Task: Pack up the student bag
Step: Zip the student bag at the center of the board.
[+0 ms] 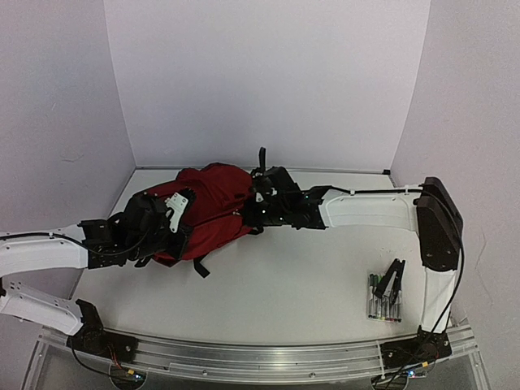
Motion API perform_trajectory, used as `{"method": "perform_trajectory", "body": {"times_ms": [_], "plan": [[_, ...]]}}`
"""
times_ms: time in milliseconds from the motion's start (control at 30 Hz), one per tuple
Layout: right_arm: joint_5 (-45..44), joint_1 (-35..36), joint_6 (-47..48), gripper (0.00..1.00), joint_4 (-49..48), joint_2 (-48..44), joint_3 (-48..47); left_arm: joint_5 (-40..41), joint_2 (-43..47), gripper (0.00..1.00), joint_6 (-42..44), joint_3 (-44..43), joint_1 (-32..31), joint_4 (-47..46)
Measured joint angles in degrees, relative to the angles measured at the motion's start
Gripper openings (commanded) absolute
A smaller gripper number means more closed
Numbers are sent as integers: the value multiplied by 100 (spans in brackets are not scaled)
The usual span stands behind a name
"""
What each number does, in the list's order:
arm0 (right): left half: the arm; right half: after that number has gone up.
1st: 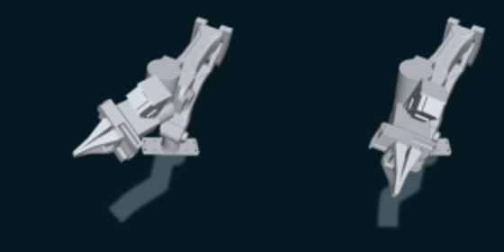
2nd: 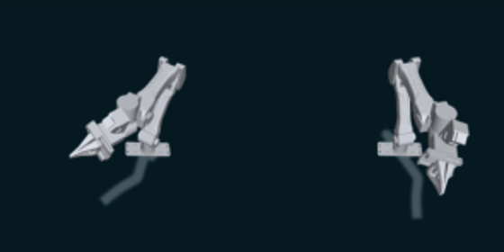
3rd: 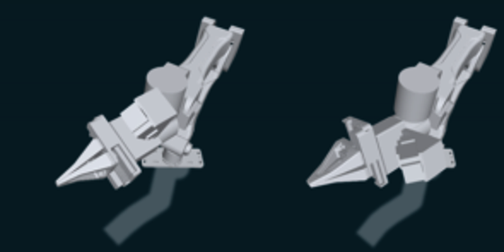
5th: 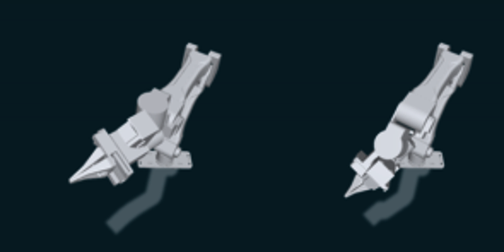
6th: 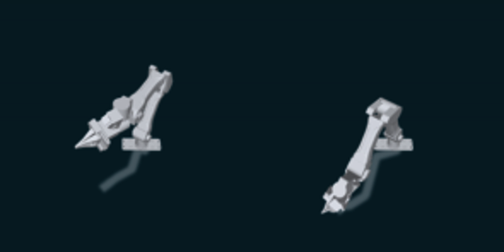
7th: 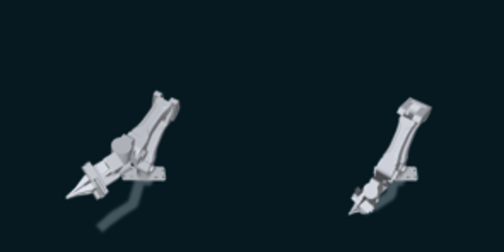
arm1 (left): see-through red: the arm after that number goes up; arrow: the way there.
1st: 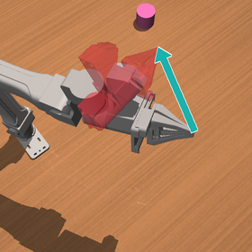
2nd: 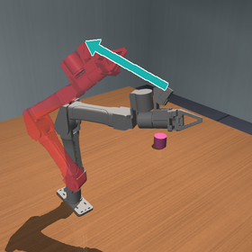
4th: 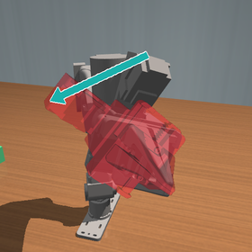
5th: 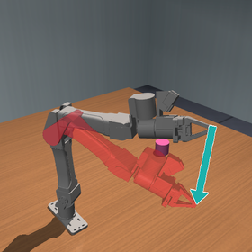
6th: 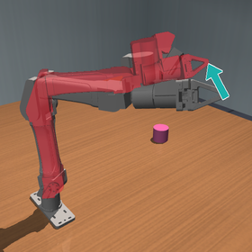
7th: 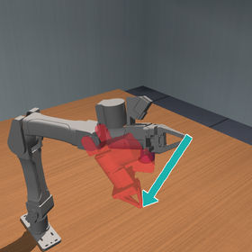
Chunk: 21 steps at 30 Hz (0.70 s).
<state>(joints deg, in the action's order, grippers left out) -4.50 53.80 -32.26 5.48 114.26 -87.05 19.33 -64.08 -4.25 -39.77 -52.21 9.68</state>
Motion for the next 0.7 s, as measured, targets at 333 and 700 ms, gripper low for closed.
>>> {"method": "perform_trajectory", "body": {"times_ms": [333, 700], "plan": [[428, -112, 204, 0, -12, 7, -4, 61, 560, 0, -173, 274, -24, 80], [20, -744, 681, 88, 237, -48, -198, -144, 1245, 24, -773, 276, 78, 726]]}}
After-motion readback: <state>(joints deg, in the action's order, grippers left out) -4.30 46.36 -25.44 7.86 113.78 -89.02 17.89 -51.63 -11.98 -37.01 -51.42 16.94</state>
